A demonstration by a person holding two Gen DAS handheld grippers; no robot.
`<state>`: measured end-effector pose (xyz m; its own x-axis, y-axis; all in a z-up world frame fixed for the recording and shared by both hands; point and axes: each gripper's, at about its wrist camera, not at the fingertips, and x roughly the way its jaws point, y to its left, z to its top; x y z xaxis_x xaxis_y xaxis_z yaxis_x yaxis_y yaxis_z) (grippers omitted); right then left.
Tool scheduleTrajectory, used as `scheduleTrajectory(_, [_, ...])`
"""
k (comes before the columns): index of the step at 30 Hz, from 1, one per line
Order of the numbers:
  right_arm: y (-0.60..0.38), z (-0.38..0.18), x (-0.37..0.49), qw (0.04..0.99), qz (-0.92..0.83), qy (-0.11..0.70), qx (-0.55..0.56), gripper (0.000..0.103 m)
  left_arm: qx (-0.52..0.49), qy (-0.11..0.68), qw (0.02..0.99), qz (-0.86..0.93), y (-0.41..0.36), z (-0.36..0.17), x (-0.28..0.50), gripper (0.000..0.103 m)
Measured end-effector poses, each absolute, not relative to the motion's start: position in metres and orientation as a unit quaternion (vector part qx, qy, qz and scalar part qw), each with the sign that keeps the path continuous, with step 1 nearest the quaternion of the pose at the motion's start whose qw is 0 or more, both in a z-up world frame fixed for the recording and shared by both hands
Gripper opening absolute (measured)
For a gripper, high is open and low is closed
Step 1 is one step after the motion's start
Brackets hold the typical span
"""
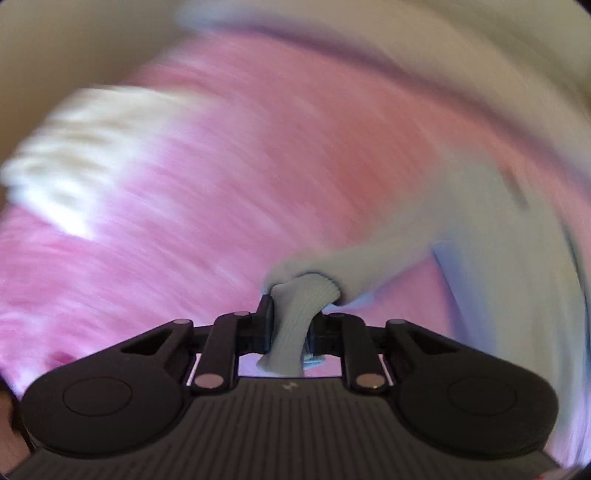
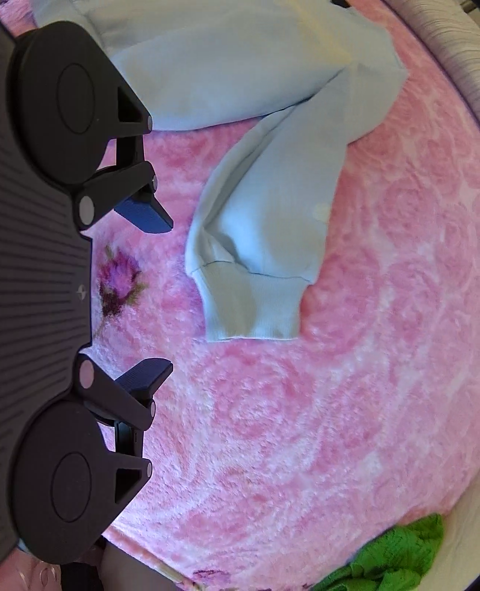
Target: Fold clothes
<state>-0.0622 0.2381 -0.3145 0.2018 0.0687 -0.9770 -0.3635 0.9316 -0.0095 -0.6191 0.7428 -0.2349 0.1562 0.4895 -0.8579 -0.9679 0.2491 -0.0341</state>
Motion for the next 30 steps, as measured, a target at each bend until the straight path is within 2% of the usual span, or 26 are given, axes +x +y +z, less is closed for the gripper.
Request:
scheduleTrajectory(1, [0.239,-0.311,-0.062,0.769,0.141,0.613,-0.117,0.077,-0.308,0.360,0.674,0.567,0.764,-0.223,-0.639,0.020])
scheduleTrajectory(4, [0.241,-0.307,-0.062,0.772,0.142,0.610,-0.106,0.077,-0.245,0.391,0.625,0.630,0.792,-0.212,-0.657,0.021])
scheduleTrajectory(6, [0.240,-0.305,-0.061,0.774,0.145,0.609,-0.098,0.077,-0.253,0.409,0.632,0.607,0.787,-0.216,-0.651,0.030])
scheduleTrajectory(7, [0.239,-0.304,-0.061,0.775,0.145,0.608,-0.095,0.077,-0.266,0.410,0.640,0.593,0.778,-0.223,-0.642,0.033])
scheduleTrajectory(14, [0.219,-0.308,-0.050,0.778,0.152,0.609,-0.037,0.077,-0.392,0.419,0.689,0.443,0.667,-0.278,-0.557,0.034])
scheduleTrajectory(18, [0.197,-0.307,-0.034,0.786,0.171,0.593,0.031,0.070,-0.437,0.421,0.704,0.370,0.601,-0.298,-0.501,0.035])
scheduleTrajectory(26, [0.155,-0.364,0.016,0.745,0.151,0.624,0.179,0.067,-0.438,0.429,0.697,0.373,0.544,-0.304,-0.459,0.038])
scheduleTrajectory(28, [0.162,-0.380,0.024,0.725,0.161,0.636,0.210,0.044,-0.434,0.432,0.693,0.381,0.534,-0.304,-0.454,0.038])
scheduleTrajectory(29, [0.168,-0.380,0.027,0.726,0.170,0.635,0.204,0.037,-0.432,0.432,0.692,0.385,0.531,-0.303,-0.452,0.038])
scheduleTrajectory(30, [0.173,-0.375,0.031,0.729,0.187,0.630,0.191,0.014,-0.431,0.432,0.691,0.387,0.527,-0.300,-0.452,0.038])
